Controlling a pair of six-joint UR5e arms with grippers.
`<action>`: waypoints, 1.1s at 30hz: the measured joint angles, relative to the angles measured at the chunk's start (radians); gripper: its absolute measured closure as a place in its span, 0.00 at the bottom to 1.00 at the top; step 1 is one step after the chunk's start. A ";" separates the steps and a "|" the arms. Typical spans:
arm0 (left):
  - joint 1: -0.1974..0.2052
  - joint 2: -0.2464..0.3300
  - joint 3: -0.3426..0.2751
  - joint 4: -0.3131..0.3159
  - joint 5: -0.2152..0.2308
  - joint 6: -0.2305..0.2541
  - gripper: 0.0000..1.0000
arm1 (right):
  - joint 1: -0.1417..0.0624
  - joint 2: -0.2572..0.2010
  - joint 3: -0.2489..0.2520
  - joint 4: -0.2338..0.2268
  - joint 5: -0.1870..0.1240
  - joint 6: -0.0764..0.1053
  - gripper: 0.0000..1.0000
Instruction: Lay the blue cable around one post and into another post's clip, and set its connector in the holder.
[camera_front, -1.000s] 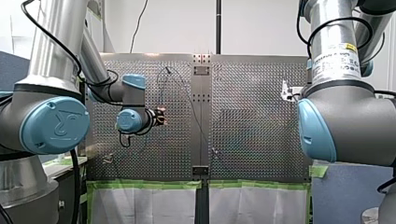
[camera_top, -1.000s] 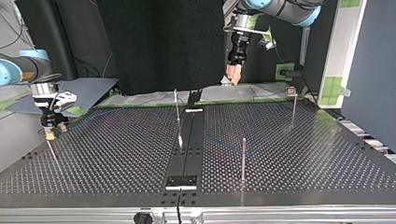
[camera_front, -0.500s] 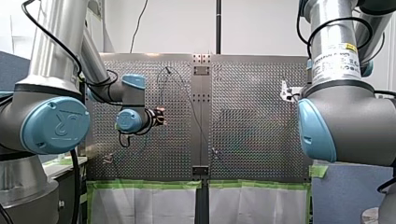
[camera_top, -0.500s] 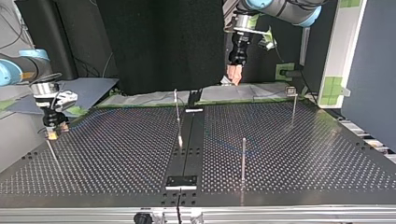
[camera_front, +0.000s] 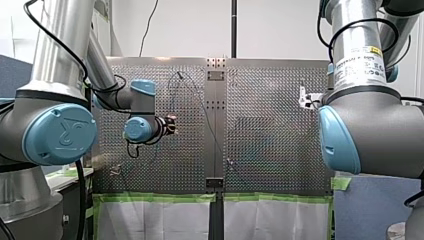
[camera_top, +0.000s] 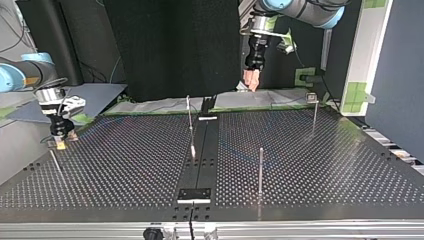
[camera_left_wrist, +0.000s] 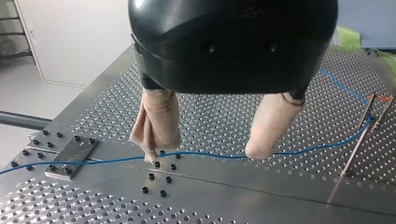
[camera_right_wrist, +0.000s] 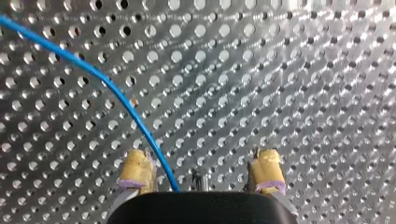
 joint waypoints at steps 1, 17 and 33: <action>0.000 0.000 0.000 0.000 0.000 0.000 0.00 | 0.001 0.000 0.000 0.000 -0.002 0.000 0.00; 0.003 0.000 -0.001 -0.002 0.000 0.000 0.00 | 0.024 0.000 0.000 0.040 -0.001 -0.033 0.00; 0.011 0.000 -0.001 -0.003 0.000 0.000 0.00 | 0.036 -0.024 0.003 0.129 0.045 -0.122 0.00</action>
